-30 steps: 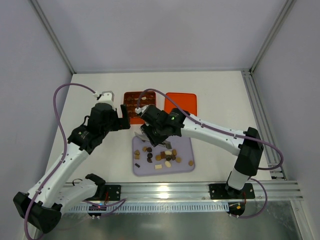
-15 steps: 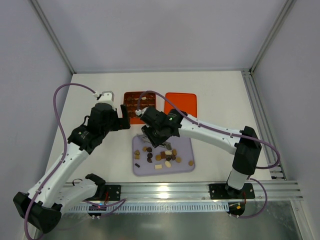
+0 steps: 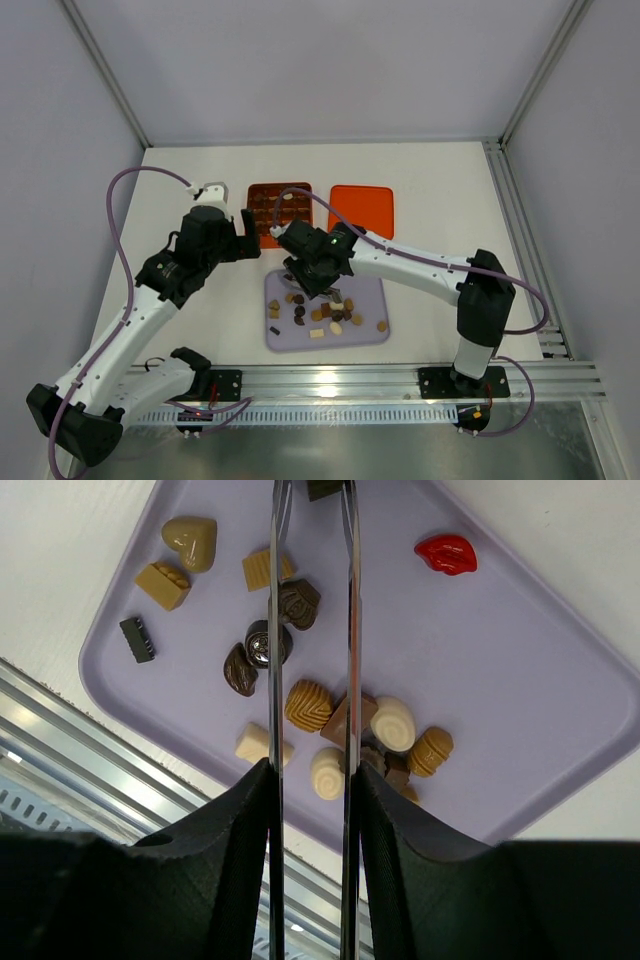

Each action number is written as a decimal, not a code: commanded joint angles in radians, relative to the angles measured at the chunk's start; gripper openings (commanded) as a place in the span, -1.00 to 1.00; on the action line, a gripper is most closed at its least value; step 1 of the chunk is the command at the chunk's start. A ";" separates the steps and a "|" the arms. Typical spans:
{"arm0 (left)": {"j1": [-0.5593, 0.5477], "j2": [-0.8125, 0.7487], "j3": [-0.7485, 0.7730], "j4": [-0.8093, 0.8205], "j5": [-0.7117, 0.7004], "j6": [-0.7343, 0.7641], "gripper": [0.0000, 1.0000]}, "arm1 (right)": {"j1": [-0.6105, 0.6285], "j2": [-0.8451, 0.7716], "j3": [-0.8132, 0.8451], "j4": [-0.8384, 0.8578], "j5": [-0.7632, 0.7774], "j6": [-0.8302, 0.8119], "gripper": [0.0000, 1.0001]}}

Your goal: Pack the chocolate

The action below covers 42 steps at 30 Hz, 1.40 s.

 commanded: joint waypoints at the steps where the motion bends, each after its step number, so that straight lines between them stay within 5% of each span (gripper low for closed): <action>1: 0.006 -0.014 -0.005 0.025 -0.007 -0.007 0.99 | 0.005 0.003 0.003 0.038 0.009 0.000 -0.21; 14: 0.006 -0.014 -0.005 0.025 -0.007 -0.007 0.99 | -0.001 -0.031 0.045 0.003 0.019 0.001 -0.50; 27: 0.006 -0.020 -0.005 0.025 -0.015 -0.007 0.99 | -0.196 -0.076 0.156 -0.009 0.007 -0.054 -0.51; 42: 0.006 -0.011 -0.002 0.025 -0.012 -0.007 0.99 | -0.374 0.239 0.501 0.046 0.056 -0.086 -0.51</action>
